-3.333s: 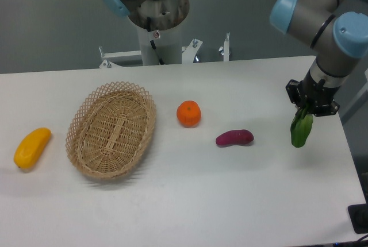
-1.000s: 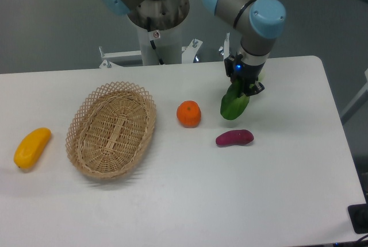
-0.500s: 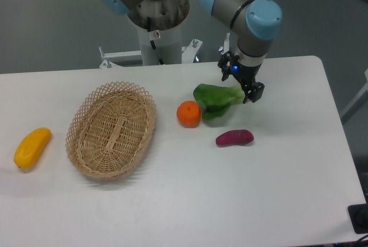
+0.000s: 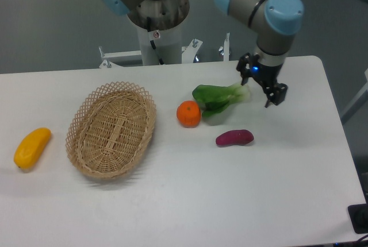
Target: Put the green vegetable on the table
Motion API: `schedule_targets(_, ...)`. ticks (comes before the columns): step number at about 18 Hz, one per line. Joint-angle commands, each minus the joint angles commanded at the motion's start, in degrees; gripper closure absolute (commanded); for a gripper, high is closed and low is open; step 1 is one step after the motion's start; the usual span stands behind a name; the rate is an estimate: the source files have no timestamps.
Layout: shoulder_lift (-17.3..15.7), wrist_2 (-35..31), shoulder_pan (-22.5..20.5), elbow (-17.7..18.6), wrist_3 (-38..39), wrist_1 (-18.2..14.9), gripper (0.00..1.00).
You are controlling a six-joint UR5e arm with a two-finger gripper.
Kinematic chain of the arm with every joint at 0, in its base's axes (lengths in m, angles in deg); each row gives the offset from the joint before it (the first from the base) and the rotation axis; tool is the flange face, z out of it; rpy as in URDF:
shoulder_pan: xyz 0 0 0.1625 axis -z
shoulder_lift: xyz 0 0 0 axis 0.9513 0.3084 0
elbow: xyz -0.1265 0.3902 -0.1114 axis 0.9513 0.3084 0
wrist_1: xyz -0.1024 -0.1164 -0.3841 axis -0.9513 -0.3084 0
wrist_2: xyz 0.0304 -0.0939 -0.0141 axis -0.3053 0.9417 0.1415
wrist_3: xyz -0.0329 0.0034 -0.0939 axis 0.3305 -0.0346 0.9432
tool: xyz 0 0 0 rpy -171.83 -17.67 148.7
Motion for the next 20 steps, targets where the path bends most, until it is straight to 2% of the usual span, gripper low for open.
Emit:
schedule_targets(9, 5.98, -0.08, -1.15, -8.96, 2.03, -0.35, 0.00)
schedule_targets(14, 9.75, -0.26, -1.15, -15.99, 4.49, -7.20, 0.00)
schedule_targets(20, 13.10, -0.44, -1.15, -20.22, 4.67, -7.56, 0.00)
